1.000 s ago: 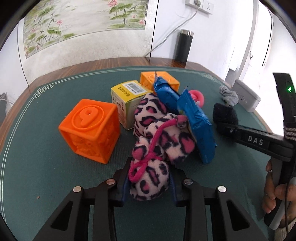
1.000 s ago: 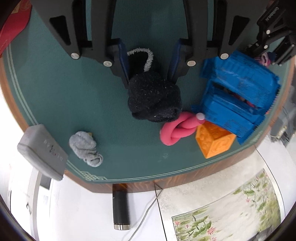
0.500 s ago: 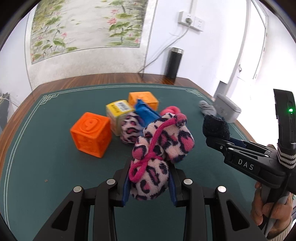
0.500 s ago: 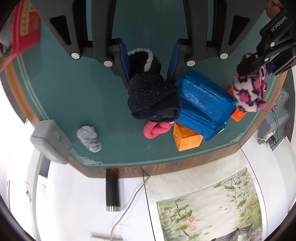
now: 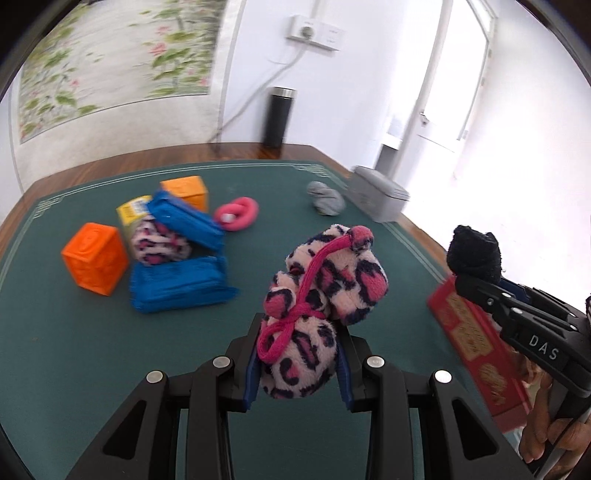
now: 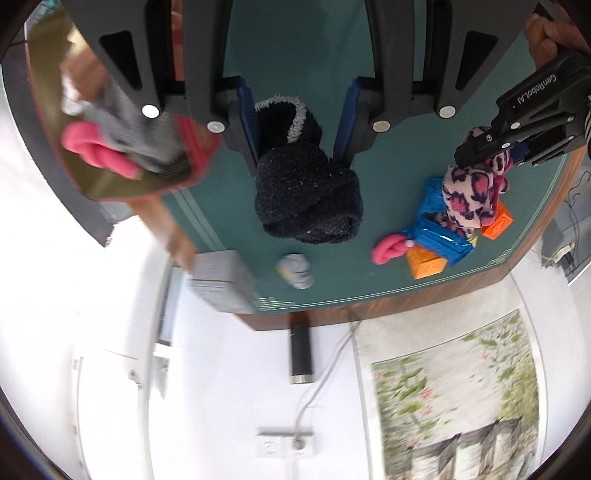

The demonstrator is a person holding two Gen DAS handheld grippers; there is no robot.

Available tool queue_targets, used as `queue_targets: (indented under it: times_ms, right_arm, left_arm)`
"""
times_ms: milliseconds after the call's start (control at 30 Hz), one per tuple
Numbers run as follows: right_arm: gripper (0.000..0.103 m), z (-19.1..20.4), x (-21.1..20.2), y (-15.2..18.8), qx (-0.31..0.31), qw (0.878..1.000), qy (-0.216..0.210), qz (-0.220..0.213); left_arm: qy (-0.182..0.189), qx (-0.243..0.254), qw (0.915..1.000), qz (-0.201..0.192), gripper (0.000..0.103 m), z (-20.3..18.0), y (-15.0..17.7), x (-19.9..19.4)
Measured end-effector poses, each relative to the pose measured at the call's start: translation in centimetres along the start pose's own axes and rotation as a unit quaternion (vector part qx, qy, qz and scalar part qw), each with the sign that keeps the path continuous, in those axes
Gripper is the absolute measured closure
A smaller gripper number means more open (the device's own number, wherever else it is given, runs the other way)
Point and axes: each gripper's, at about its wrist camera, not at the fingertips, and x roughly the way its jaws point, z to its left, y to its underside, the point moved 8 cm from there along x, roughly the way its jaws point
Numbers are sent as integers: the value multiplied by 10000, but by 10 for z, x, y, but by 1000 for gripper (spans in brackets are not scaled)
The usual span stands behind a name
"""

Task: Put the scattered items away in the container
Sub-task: 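Carry the leopard plush and black sock into the red tin and open both tools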

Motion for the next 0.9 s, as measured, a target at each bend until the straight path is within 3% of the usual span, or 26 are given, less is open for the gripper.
queue_targets:
  times_ms: [333, 567, 900]
  right_arm:
    - [61, -94, -59, 21, 515, 9969, 531, -268]
    - [61, -150, -73, 47, 808, 9918, 982, -91]
    - [61, -189, -57, 71, 918, 9937, 528, 373]
  left_arm:
    - [421, 338, 9985, 25, 68, -77, 13, -4]
    - [816, 567, 9950, 120, 68, -136, 19, 3]
    - [1048, 902, 9901, 230, 68, -204, 28, 12]
